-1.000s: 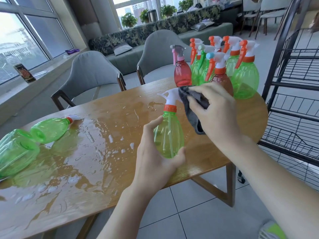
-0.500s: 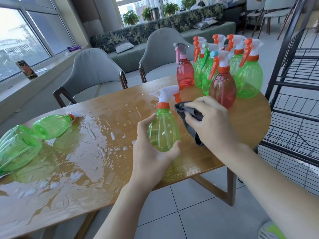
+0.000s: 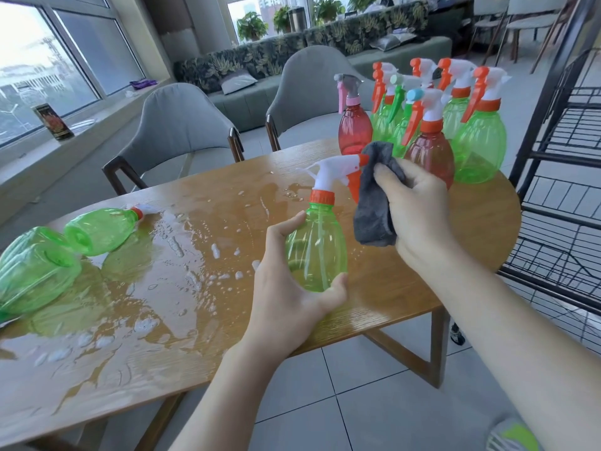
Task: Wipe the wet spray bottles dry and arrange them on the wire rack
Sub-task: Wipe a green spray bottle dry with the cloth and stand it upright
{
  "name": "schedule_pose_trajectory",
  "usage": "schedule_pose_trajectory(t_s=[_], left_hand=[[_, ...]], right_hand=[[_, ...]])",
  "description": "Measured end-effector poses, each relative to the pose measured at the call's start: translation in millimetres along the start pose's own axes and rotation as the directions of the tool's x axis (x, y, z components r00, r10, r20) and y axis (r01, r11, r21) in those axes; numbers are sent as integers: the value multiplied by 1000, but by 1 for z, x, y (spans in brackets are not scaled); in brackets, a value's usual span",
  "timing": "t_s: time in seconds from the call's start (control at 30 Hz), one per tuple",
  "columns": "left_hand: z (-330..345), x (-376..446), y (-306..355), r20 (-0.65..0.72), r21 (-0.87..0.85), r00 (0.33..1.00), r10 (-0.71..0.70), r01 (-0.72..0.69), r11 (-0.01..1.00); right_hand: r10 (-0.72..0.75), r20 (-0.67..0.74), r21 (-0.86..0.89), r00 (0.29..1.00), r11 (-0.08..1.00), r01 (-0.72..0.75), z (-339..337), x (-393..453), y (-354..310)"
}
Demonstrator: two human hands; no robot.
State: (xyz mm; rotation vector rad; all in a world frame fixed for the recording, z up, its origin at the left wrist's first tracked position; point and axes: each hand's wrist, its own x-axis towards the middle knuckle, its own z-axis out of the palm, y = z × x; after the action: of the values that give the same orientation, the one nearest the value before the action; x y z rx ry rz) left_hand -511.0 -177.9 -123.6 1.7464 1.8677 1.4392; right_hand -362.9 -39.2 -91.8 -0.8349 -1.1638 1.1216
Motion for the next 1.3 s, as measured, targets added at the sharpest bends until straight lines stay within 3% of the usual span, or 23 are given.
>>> schedule_pose_trajectory(t_s=[0.1,0.23,0.33,0.4,0.53,0.77,0.9,1.1,1.3], left_hand=[[-1,1,-3,19,-14,1000,0,1,1000],[-4,0,-8,28,-22,1000,9,-8,1000],[-6,0,-7,24,-23,999,21,-20,1000],[-6,1,-7,28,-9,999,28,-28,1000],[-5,1,-6,47,13,998,33,-34,999],[-5,1,-7,45,18,998,50,-51,999],[-5,1,-8,31,18,999,39,-39,999],[-9,4,-13,18,-19,1000,16,-16,1000],[-19,7,-18,55,65,993,103,-106,992]], right_hand=[[145,106,68,984,986,-153,7,-4,3],[-101,219,-174,971,975,141,0,-6,7],[-217,356,-400,909,843,358,-13,-7,3],[-248,389,-468,887,776,422,-20,-8,0],[-260,323,-442,910,808,388,-23,-9,-3],[-160,334,-280,929,924,260,-22,-19,-4],[-187,327,-377,926,873,309,-25,-17,5],[-237,442,-556,865,684,472,-36,-20,9],[-300,215,-555,929,745,370,-41,-8,-17]])
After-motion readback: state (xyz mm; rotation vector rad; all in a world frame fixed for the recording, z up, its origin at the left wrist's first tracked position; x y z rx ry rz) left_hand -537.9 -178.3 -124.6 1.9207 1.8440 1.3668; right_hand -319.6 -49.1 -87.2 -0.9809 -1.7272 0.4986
